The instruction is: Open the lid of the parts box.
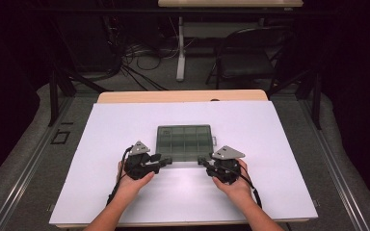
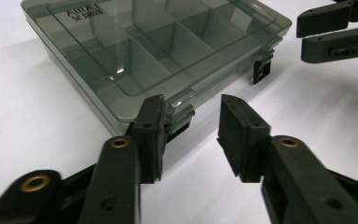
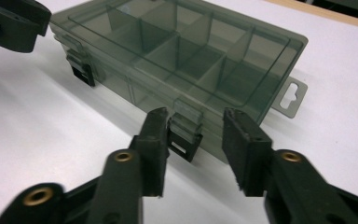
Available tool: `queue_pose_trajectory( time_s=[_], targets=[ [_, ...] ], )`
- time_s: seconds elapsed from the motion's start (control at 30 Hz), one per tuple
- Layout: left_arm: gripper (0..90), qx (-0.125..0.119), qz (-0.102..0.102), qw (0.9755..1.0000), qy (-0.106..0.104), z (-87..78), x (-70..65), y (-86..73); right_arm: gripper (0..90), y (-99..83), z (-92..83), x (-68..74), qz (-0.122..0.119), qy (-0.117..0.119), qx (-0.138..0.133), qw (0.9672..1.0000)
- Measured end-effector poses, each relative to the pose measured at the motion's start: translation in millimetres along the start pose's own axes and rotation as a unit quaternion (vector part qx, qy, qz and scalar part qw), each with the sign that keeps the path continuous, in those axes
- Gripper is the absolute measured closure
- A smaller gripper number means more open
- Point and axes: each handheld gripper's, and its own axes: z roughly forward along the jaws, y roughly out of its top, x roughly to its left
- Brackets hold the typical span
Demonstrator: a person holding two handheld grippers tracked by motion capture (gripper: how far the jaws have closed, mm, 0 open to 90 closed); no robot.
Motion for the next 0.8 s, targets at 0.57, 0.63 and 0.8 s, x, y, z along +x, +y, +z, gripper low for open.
queue_pose_trajectory(
  time_s=[0.57, 0.63, 0.8],
  targets=[
    [90.0, 0.035, 0.006, 0.9989, 0.03, 8.0, -2.1, -4.7, 90.0, -6.5, 9.3, -1.7, 0.014, 0.005, 0.025, 0.9996],
    [90.0, 0.037, 0.003, 0.9989, 0.031, 9.7, -1.7, -5.3, 90.0, -6.6, 9.7, -2.3, 0.011, 0.006, 0.028, 0.9995],
    [90.0, 0.044, 0.003, 0.9985, 0.034, 12.8, 0.0, -5.8, 90.0, -8.0, 12.9, -2.9, 0.015, 0.003, 0.027, 0.9995]
  ],
)
